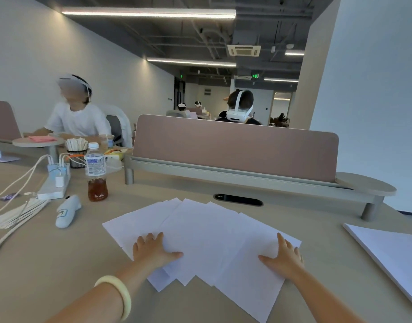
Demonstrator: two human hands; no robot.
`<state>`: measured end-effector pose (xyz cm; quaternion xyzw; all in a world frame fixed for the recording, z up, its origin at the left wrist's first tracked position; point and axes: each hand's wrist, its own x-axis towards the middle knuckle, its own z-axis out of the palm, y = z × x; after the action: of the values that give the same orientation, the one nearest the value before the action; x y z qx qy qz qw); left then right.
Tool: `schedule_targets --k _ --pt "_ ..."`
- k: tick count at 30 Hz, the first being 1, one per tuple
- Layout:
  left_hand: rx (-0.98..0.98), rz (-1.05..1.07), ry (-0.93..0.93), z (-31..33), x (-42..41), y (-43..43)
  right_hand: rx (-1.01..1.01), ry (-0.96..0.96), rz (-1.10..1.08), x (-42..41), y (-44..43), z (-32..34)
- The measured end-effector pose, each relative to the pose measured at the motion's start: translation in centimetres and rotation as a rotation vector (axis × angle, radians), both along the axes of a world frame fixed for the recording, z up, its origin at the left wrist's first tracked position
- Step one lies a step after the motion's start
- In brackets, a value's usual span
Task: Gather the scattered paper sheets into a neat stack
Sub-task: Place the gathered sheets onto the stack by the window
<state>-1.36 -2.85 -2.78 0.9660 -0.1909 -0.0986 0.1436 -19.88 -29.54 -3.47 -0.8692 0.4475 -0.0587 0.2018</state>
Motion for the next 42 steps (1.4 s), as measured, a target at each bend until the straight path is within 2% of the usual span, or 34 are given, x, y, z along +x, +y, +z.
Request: schedule_targets --k 4,7,12,15,21,25,27,30,35,42 --pt "0.006 -0.093 -0.042 0.2 -0.9 -1.0 0.034 -0.024 0.084 0.6 0.6 0.3" --pt "-0.007 -0.131 0.022 0.4 -1.7 -1.9 0.08 -0.077 0.117 1.0 0.7 0.5" --pt "-0.06 -0.159 0.063 0.8 -2.8 -3.1 0.321 -0.421 0.089 0.9 0.9 1.3" --pt "-0.088 -0.165 0.085 1.6 -3.2 -3.7 0.361 -0.501 0.062 0.9 0.8 1.3" --pt "-0.255 -0.088 0.227 3.1 -2.0 -4.4 0.429 -0.663 -0.163 -0.1 0.3 2.3" --pt "-0.248 -0.1 0.251 3.7 -2.1 -5.1 0.675 -0.756 -0.272 -0.5 0.3 3.0" --pt "-0.278 -0.1 0.282 3.8 -2.2 -5.6 0.844 -0.779 -0.268 -0.7 0.4 3.6" --pt "-0.395 -0.058 0.413 3.9 -1.9 -6.4 0.964 -0.802 -0.29 -1.0 0.4 4.2" --pt "-0.471 0.025 0.559 3.6 -1.7 -6.8 1.049 -0.815 -0.321 -1.2 0.1 4.7" --pt "-0.431 0.029 0.593 3.4 -2.1 -6.9 1.056 -0.704 -0.279 -1.7 -0.3 4.1"
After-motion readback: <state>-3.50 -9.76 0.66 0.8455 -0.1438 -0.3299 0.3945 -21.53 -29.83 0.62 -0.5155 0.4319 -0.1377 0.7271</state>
